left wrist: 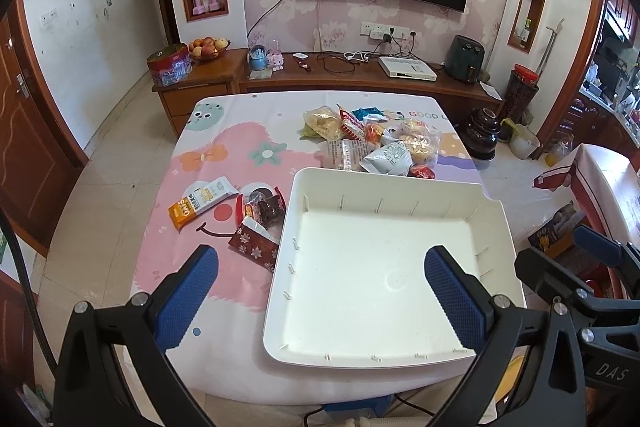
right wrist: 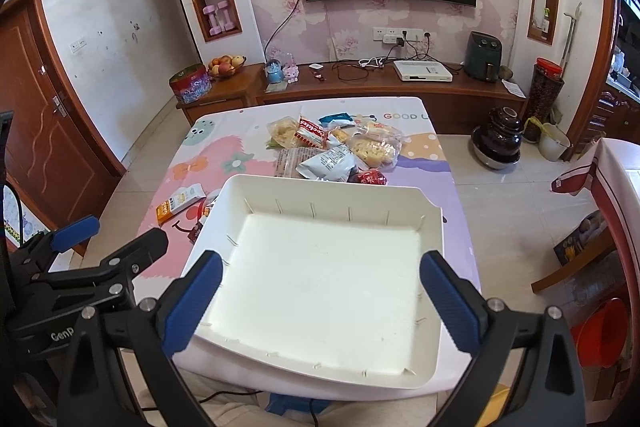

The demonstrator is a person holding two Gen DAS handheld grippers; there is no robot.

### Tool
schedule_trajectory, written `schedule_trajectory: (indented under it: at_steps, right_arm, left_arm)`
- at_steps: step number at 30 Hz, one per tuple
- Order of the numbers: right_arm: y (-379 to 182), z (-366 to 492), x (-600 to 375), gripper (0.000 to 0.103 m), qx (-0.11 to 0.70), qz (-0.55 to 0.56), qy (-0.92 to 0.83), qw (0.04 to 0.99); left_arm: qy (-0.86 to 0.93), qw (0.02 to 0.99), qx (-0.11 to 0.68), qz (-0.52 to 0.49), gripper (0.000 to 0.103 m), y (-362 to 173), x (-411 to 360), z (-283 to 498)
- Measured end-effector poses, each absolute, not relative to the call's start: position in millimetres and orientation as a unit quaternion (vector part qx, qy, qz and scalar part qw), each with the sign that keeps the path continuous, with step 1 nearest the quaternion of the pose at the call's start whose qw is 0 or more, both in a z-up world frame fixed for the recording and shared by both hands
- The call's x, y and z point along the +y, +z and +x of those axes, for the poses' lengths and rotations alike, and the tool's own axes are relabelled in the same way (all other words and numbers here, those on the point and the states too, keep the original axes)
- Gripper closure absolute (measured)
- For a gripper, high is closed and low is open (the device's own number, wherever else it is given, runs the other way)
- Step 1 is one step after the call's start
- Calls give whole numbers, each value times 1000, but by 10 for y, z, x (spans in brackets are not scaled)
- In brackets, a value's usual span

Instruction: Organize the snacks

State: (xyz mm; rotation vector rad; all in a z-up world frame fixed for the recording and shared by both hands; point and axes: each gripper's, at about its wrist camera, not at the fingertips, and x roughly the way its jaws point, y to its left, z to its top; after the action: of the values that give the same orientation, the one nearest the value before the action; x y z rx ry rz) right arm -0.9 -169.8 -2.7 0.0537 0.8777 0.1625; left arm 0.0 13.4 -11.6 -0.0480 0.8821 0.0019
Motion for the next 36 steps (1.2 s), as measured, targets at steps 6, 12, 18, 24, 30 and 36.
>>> schedule_trajectory:
  at_steps: [6,12,18,24,30,36]
  right_arm:
    - [-33,-25,-1692,4,422,23,77,903]
    - [-54,-71,-1677,4,420,23,83,903]
    - [-60,-86,-1647,5,419,22,86,904]
    - [-71,-83,-1599,5,419,18,90,903]
    - [-40,-35,-1541,5,417,8,94,904]
    - [-5,41,-1522,5,415,-1,98,904]
  left_arm:
    - [0,900,435,-21,0,-122,109,1]
    - [-1,897,441,-14,0,-131,109,-2]
    - [1,898,440,-14,0,-135,115,-15]
    - [4,899,438,-12,0,-127,132,-18]
    - [6,900,436,-9,0,-109,159,-6]
    - [9,901,434,-3,0,-81,188,22]
